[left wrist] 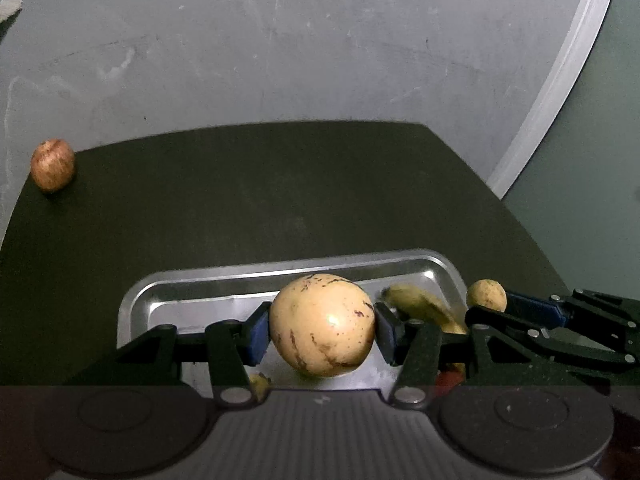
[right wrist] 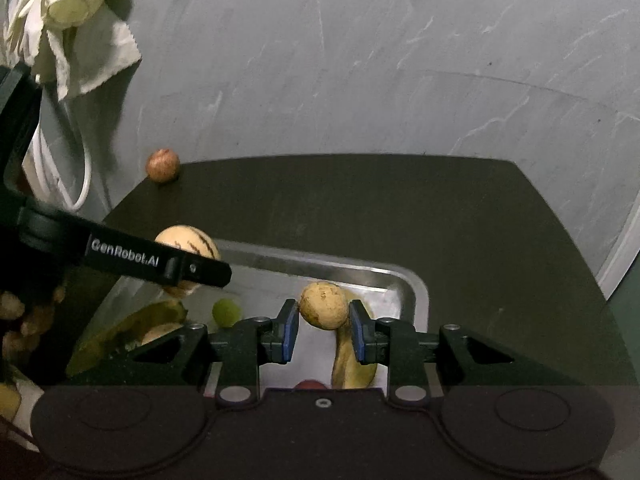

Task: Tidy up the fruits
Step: 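Carry the melon and walnut back over the tray with both tools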

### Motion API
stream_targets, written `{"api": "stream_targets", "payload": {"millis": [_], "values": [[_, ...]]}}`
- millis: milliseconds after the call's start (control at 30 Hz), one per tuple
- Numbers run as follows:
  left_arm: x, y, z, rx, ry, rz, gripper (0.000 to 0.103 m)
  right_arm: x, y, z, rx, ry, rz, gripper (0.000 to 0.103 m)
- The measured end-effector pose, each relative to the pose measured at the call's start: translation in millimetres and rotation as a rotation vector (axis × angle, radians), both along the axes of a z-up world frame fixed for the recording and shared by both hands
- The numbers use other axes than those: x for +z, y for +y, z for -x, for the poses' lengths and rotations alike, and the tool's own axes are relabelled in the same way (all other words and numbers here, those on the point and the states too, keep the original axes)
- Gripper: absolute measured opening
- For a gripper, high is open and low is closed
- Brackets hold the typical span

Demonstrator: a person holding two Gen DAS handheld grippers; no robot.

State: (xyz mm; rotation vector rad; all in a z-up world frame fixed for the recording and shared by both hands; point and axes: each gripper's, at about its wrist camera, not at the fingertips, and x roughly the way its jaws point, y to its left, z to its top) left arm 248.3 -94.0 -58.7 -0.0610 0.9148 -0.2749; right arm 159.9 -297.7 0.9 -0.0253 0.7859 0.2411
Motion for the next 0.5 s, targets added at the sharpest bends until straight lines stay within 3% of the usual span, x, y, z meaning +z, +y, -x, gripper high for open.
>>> {"api": "stream_targets", "payload": {"millis": [500], "values": [[-16.7, 19.8, -12.3, 0.050, 0.052, -0.023, 0.057, -17.3, 24.4, -13.0, 0.083, 0.060, 0.014, 0.029]]}}
